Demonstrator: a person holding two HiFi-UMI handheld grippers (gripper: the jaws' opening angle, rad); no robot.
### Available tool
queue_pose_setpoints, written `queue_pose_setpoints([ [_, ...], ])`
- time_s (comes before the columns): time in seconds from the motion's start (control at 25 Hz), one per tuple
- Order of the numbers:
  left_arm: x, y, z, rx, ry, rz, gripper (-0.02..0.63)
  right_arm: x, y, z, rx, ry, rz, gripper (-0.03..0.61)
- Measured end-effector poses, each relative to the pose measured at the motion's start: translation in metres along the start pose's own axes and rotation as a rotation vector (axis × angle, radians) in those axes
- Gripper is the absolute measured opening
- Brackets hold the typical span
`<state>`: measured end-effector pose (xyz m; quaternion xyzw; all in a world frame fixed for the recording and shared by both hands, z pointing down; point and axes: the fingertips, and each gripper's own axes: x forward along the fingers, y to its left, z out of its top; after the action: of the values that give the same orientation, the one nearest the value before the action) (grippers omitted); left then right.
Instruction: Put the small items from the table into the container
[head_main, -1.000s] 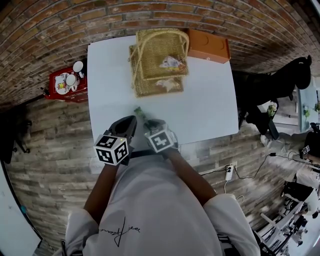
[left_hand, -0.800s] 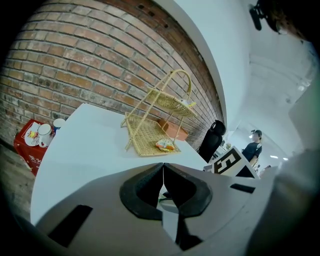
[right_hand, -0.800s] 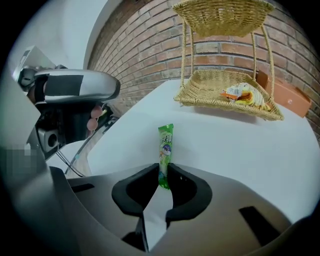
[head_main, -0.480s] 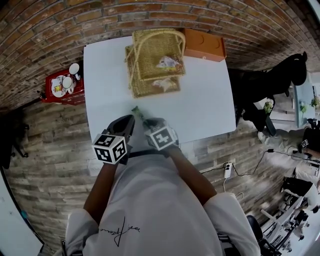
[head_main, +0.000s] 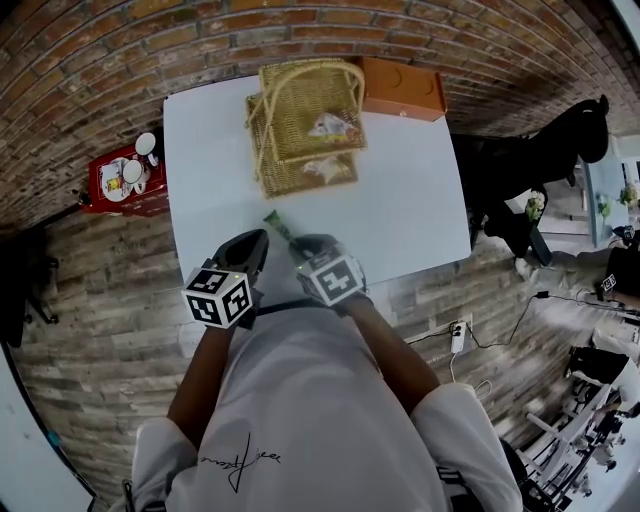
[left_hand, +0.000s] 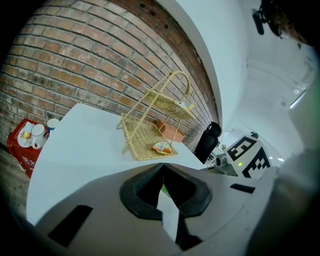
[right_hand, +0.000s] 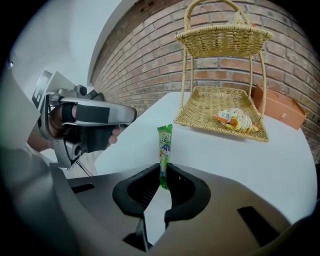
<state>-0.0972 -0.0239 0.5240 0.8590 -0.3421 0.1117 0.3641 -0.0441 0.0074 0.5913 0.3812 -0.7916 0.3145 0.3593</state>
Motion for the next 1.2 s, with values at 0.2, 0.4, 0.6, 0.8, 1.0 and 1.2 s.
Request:
queue_pose_setpoints([
  [0.2,-0.001,0.0,-0.001,0.005,0.009,-0.001,0.009,-0.017,0.005,0.006,-0.005,-0.025,0.009,0.051],
  [0.4,-0.002,0.002,-0.001,0.002,0.007,-0.005,0.009,-0.031,0.007,0.019,-0.006,-0.085,0.005,0.049],
  [0.6,-0.003,0.001,0.002,0.006,0.006,-0.008,0.009,-0.05,0.013,0.03,-0.003,-0.123,0.024,0.048],
  [0.8,-0.004,0.001,0.003,0.005,0.002,-0.013,0.009,-0.065,0.017,0.039,-0.008,-0.152,0.023,0.046],
  [1.0,-0.001,-0.003,0.005,0.013,0.001,-0.024,0.009,-0.081,0.016,0.05,-0.005,-0.171,0.02,0.044],
  [1.2,0.003,-0.007,0.009,0.018,-0.002,-0.033,0.009,-0.097,0.014,0.063,0.0,-0.2,0.018,0.043],
])
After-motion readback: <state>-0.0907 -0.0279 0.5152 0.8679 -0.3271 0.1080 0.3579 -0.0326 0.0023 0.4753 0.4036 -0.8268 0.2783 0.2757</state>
